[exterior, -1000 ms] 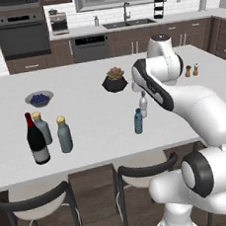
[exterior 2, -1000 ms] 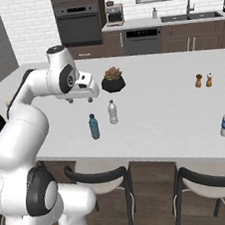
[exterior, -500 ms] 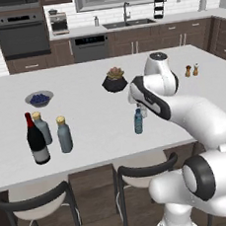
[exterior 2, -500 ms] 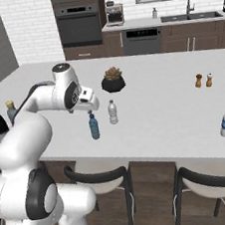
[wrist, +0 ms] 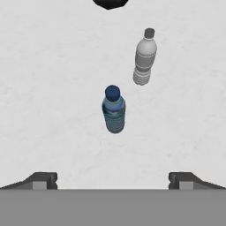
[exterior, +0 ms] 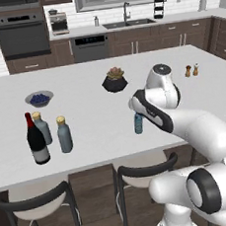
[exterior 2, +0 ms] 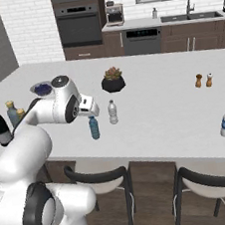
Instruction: Move the plastic bottles in the middle to the plastics group, and the glass bottles in the middle to the glass group.
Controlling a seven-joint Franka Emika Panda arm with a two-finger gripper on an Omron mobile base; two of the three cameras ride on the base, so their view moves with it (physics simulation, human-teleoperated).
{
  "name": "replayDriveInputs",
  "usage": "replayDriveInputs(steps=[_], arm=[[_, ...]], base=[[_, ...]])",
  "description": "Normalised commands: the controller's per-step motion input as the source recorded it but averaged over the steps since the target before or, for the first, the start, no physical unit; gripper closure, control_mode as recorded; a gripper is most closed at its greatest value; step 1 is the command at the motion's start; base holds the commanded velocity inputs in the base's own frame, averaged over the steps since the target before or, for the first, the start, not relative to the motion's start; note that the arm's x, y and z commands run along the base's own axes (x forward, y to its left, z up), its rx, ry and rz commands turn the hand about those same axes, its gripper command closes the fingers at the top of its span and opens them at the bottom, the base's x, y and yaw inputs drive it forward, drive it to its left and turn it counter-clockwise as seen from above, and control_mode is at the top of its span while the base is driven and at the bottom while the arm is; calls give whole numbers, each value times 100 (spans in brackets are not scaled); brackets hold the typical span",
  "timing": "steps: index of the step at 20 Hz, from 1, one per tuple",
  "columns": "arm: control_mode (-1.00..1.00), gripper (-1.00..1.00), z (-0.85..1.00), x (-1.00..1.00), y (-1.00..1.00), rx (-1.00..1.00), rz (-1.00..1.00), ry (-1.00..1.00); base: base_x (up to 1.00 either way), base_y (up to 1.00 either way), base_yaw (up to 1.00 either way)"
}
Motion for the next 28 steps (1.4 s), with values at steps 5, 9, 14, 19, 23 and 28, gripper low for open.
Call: replayDriveInputs(steps=[5,9,14,19,23,28], arm=[[-100,-100,-8,35,0,0,0,0],[-100,-100,-17,47,0,0,0,0],[-100,-100,-21,33,0,0,0,0],[-100,-100,-31,11,0,0,0,0],[-100,-100,-33,13,0,0,0,0],[-100,-100,-27,26,0,0,2,0]], base=[[0,0,0],[0,0,0],[0,0,0],[0,0,0],[0,0,0],[0,0,0]])
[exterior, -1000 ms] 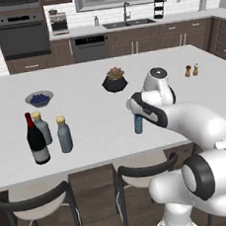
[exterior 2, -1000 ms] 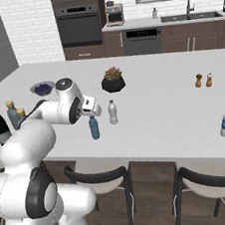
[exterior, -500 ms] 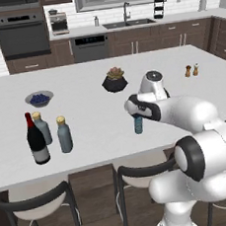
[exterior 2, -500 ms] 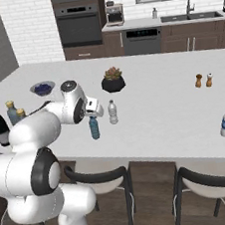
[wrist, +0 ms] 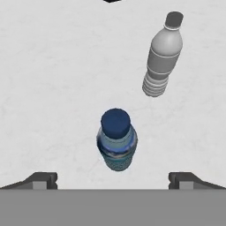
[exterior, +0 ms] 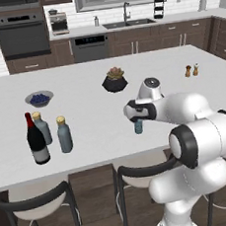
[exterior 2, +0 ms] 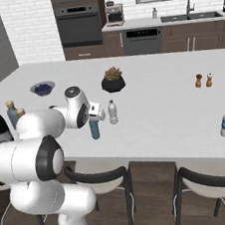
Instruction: Move the plastic bottles in the middle to the plastics group, and the glass bottles in the middle to the glass group.
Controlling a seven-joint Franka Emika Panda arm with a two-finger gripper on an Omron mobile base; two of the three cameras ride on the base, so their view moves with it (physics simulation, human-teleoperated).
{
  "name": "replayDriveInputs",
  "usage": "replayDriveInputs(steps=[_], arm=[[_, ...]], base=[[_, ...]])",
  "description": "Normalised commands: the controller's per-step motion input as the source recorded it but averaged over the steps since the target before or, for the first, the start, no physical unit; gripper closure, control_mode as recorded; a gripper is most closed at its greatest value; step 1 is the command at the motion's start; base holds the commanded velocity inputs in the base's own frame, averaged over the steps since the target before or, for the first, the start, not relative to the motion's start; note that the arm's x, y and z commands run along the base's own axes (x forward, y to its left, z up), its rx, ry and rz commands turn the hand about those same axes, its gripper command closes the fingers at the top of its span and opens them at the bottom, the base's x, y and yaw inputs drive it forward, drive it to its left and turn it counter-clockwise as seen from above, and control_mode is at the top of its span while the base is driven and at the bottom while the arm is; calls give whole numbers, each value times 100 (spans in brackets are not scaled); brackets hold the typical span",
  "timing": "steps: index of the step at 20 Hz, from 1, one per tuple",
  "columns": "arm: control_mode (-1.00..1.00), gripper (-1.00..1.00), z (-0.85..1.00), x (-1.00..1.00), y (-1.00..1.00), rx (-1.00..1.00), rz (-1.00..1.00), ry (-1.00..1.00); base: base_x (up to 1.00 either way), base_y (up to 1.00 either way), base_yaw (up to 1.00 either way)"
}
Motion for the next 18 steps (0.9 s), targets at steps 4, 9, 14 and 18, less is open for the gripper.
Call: replayDriveInputs(steps=[4,9,14,18], arm=[[-100,-100,-21,22,0,0,2,0],[-100,-100,-2,16,-1,0,1,-4],[-100,-100,-9,15,0,0,1,-4],[-100,-100,-17,6,0,0,0,0]], base=[[0,0,0],[0,0,0],[0,0,0],[0,0,0]])
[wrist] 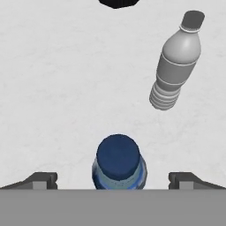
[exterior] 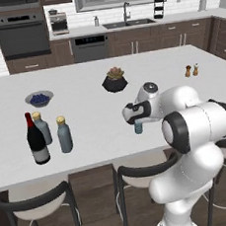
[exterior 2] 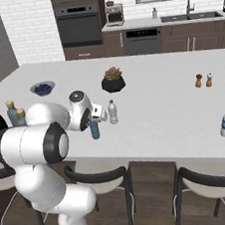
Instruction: Move the plastic bottles in the middle to the plastics group, and the glass bottles in the middle to the glass group.
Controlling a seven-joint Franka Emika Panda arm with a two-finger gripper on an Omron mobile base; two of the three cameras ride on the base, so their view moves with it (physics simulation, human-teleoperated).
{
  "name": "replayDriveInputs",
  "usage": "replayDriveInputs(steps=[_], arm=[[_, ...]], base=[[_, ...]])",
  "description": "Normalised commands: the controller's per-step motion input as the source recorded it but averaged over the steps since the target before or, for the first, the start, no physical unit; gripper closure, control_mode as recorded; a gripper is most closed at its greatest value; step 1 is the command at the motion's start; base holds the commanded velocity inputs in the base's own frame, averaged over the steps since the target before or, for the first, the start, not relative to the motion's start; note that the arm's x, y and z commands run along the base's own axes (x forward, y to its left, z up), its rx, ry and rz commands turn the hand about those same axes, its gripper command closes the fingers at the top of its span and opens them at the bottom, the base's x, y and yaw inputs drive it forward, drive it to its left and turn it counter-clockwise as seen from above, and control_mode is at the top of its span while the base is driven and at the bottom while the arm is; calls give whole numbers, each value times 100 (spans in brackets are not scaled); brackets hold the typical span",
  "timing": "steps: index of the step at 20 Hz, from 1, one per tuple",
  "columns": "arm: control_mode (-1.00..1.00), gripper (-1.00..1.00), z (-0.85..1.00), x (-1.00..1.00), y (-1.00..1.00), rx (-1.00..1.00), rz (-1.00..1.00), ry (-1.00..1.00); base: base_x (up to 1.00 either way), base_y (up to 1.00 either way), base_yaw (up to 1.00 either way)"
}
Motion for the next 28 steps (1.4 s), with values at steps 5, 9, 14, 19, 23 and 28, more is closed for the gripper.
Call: replayDriveInputs(steps=[5,9,14,19,23,28], arm=[[-100,-100,-6,2,0,0,0,0],[-100,-100,-6,3,-1,0,0,-1],[-100,-100,-8,18,-4,0,0,0],[-100,-100,-4,16,-2,0,0,0],[-100,100,0,0,0,0,0,0],[-100,100,0,0,0,0,0,0]], base=[[0,0,0],[0,0,0],[0,0,0],[0,0,0],[0,0,0],[0,0,0]])
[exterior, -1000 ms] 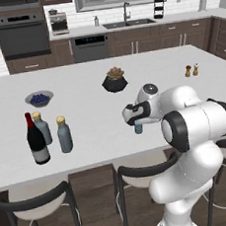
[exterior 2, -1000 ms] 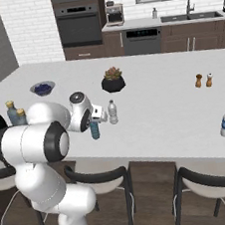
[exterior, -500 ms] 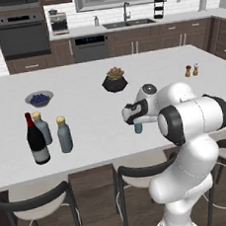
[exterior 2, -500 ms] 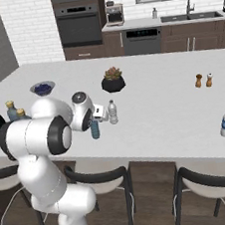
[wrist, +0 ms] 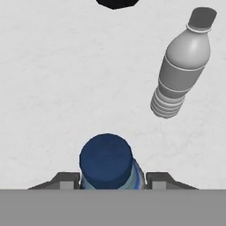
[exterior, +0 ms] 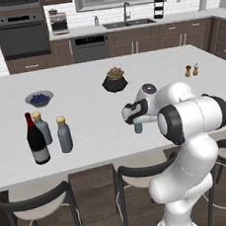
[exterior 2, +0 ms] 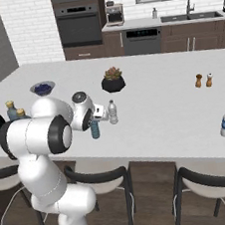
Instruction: Move the plastic bottles in the middle to the plastics group, and the glass bottles in the middle to the glass group.
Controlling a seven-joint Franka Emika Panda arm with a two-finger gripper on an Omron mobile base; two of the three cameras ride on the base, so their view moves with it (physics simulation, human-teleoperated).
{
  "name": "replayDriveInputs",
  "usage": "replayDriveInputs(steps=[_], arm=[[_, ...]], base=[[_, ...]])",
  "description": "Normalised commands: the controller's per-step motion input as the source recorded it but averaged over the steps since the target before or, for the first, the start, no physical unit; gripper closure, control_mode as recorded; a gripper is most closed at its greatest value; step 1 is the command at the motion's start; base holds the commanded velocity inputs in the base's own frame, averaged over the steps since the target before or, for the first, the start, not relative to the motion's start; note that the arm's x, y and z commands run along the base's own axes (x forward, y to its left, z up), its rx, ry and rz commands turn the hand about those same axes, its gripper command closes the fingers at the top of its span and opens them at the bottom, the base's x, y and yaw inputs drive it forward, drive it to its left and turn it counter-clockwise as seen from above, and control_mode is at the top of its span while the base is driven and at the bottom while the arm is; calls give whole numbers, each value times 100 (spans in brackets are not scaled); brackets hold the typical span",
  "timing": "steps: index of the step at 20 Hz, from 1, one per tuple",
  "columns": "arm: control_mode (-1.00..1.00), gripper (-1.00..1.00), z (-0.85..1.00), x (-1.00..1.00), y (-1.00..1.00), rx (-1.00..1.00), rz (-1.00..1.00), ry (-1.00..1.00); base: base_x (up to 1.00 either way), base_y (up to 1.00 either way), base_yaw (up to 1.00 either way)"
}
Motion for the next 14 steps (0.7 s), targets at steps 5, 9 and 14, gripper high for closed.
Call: replayDriveInputs(steps=[5,9,14], arm=[[-100,100,14,-31,-6,0,0,-7],[-100,100,50,-49,-30,0,0,-9],[-100,100,56,-57,-71,0,0,-4]], base=[[0,0,0],[0,0,0],[0,0,0]])
